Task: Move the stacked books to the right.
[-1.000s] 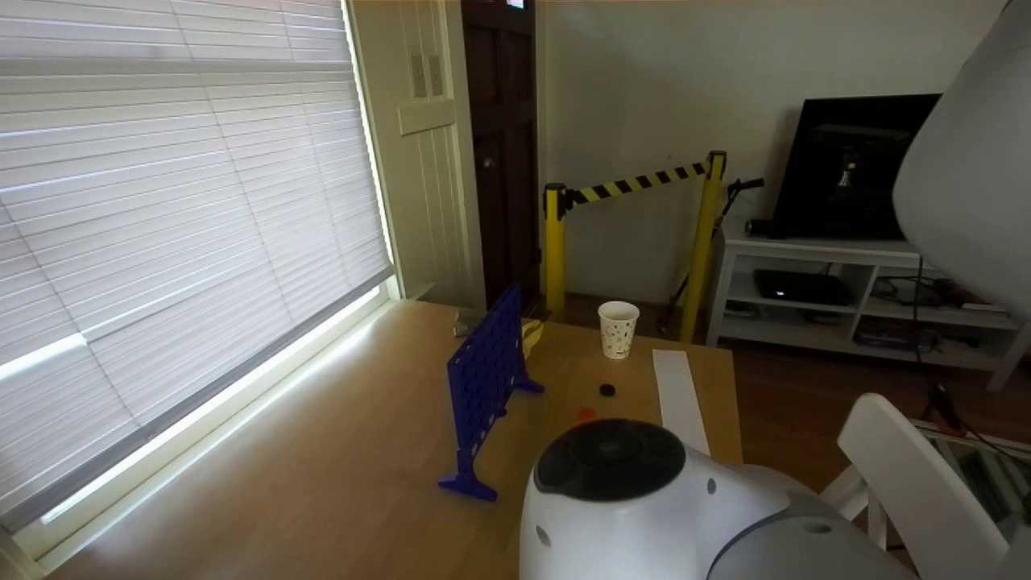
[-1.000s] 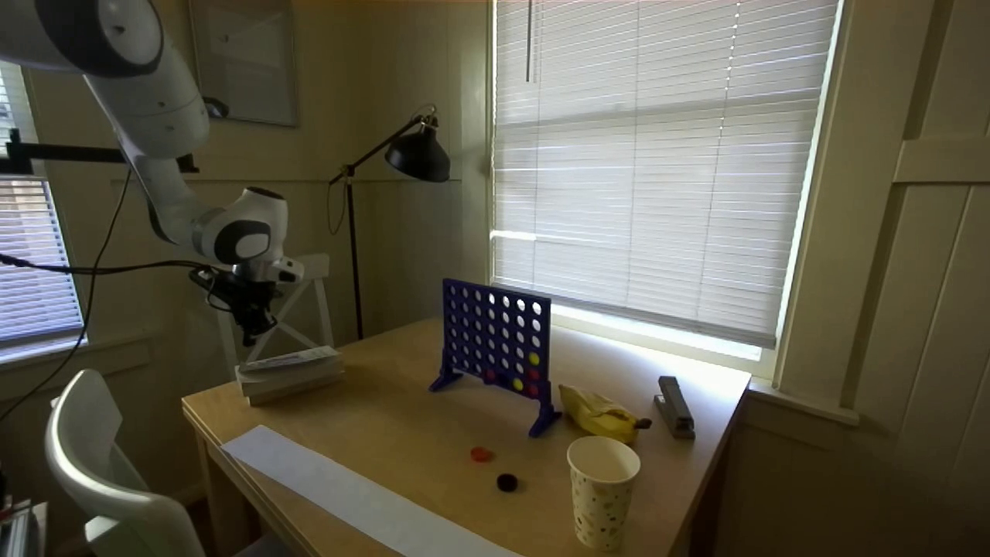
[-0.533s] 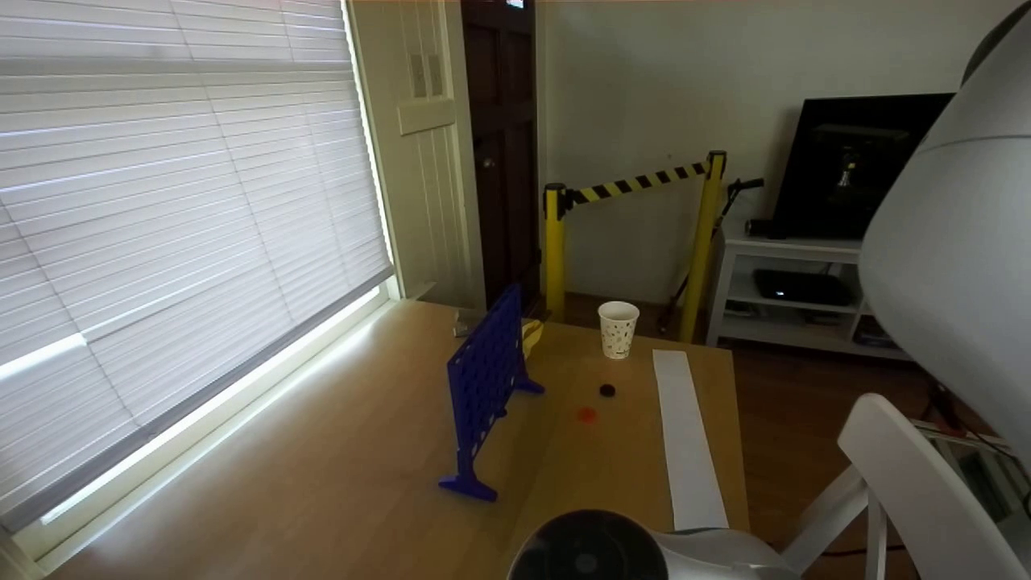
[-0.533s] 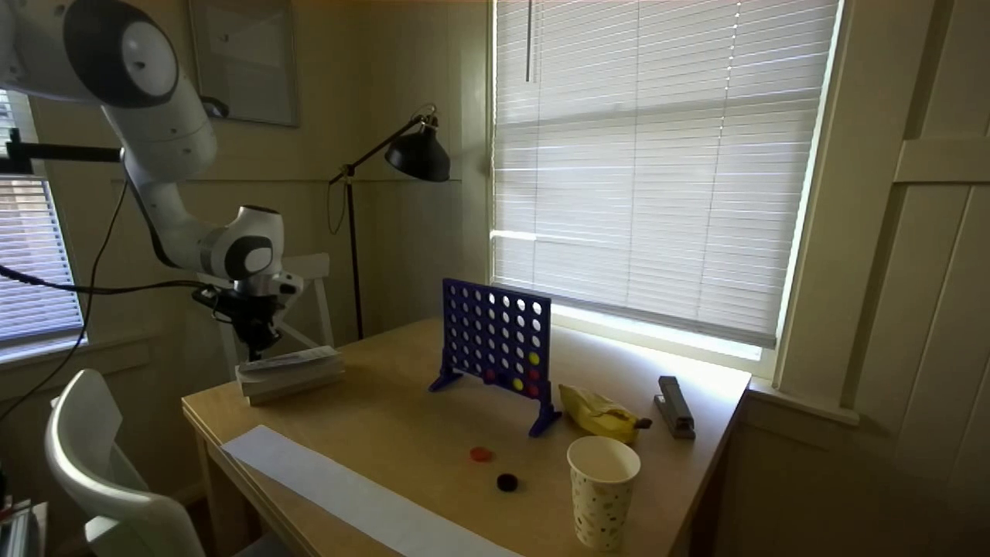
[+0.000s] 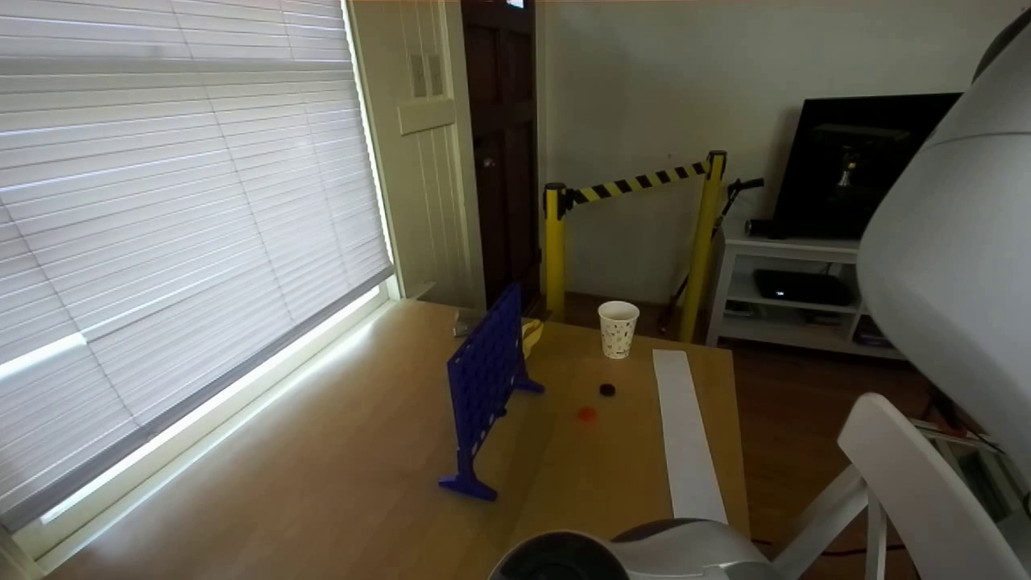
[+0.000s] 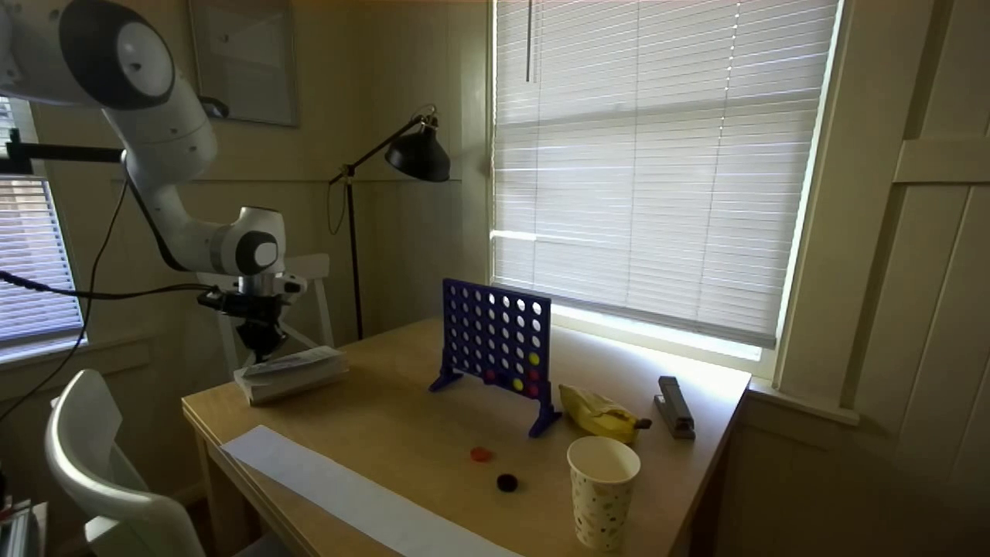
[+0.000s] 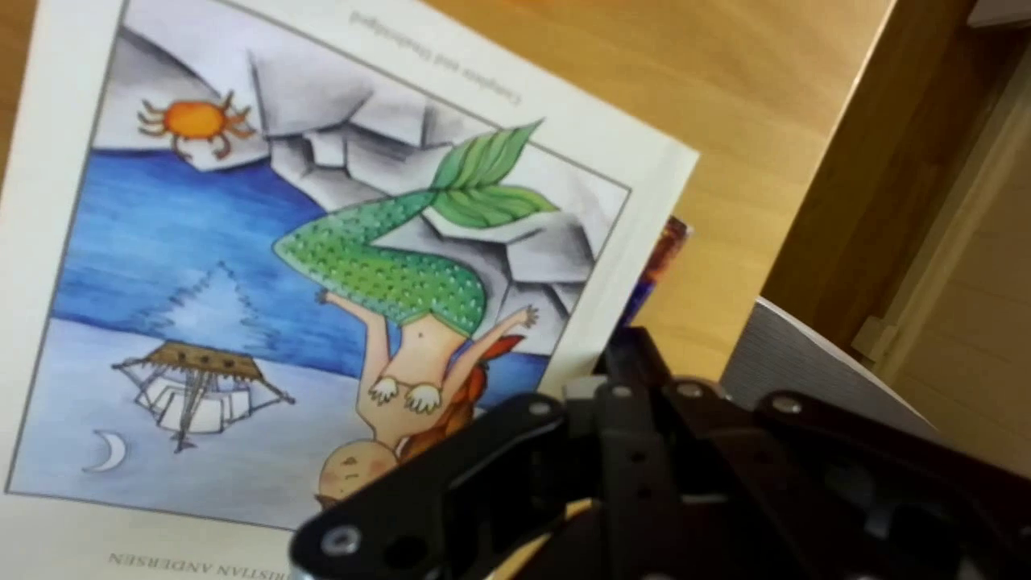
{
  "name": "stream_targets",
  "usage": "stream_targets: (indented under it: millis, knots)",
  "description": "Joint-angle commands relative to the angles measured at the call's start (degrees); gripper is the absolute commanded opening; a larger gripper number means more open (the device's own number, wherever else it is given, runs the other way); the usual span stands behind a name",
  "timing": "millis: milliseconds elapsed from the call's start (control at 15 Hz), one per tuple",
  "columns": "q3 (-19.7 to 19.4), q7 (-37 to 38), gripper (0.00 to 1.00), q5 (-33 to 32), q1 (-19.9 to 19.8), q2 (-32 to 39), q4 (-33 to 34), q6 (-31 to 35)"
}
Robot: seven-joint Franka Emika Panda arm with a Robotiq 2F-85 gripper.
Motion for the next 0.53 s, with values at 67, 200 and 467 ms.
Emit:
stream_targets:
  millis: [67, 200, 467]
  knots:
    - [-1.4, 1.6, 0.0, -3.8, 0.6, 0.8, 1.6, -5.6]
    - [-0.6, 0.8, 0.0, -3.3, 0.0, 0.8, 1.9, -6.1]
    - [0.6, 0.5, 0.0, -2.8, 0.1, -0.4, 2.4, -3.1]
